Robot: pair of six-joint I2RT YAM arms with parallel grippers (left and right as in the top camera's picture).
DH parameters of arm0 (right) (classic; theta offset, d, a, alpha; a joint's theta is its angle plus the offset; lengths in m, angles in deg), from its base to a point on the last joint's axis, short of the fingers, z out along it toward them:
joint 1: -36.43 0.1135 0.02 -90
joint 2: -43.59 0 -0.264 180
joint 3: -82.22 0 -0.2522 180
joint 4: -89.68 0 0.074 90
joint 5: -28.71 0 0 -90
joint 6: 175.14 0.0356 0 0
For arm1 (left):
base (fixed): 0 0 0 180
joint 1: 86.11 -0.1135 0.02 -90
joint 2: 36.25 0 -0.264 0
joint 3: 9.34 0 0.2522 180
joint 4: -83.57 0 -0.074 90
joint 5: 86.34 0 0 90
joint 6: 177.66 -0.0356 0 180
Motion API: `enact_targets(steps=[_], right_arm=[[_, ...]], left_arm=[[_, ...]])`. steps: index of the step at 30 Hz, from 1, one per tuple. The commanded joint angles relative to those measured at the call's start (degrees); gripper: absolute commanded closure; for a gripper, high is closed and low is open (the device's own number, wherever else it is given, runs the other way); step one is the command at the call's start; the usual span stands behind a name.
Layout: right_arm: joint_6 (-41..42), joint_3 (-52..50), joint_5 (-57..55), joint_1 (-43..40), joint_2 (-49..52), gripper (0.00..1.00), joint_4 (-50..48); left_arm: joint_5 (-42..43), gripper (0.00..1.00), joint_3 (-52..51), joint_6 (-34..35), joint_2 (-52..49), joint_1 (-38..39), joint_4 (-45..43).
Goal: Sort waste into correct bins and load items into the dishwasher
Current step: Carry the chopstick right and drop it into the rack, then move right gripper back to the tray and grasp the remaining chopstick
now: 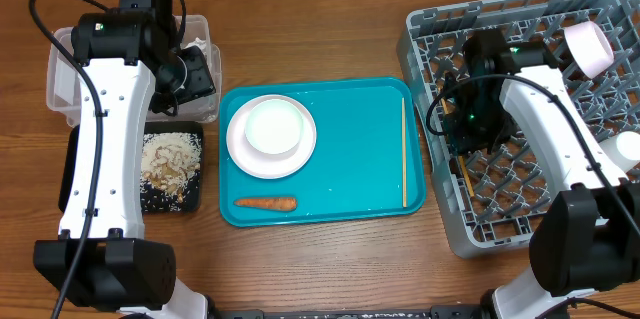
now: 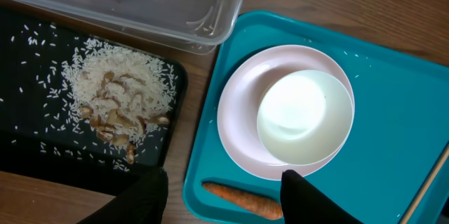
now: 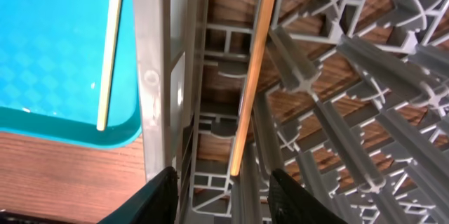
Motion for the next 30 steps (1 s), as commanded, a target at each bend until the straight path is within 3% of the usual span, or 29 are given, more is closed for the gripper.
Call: enact_targets(steps=[1, 7, 17, 20, 21, 27, 30], right_arm=[[3.58, 5.86, 0.55, 0.24, -0.07, 0.56, 0.15], [10.05, 12.87, 7.21, 2.58, -0.09, 0.46, -1.49], [21.49, 7.72, 8.57, 12.9, 0.15, 0.45, -10.01], [21.84, 4.02, 10.49, 14.88, 0.15, 0.24, -14.14], [21.81, 2.56, 11.39, 15.26, 0.15, 0.0, -15.65], [27.65, -6.75, 10.49, 15.43, 0.37, 0.0, -22.01], [29.59, -10.14, 7.91, 15.43, 0.39, 0.07, -23.69]], left_arm=[[0.24, 0.45, 0.42, 0.15, 0.11, -0.15, -0.02], [0.24, 0.45, 0.42, 0.15, 0.11, -0.15, -0.31], [0.24, 0.45, 0.42, 0.15, 0.11, -0.15, -0.42], [0.28, 0.45, 0.42, 0.17, 0.11, -0.13, -0.42], [0.33, 0.45, 0.42, 0.17, 0.11, -0.13, -0.42], [0.68, 0.44, 0.42, 0.15, 0.11, -0.13, -0.24], [0.7, 0.44, 0.42, 0.2, 0.11, -0.13, -0.28]])
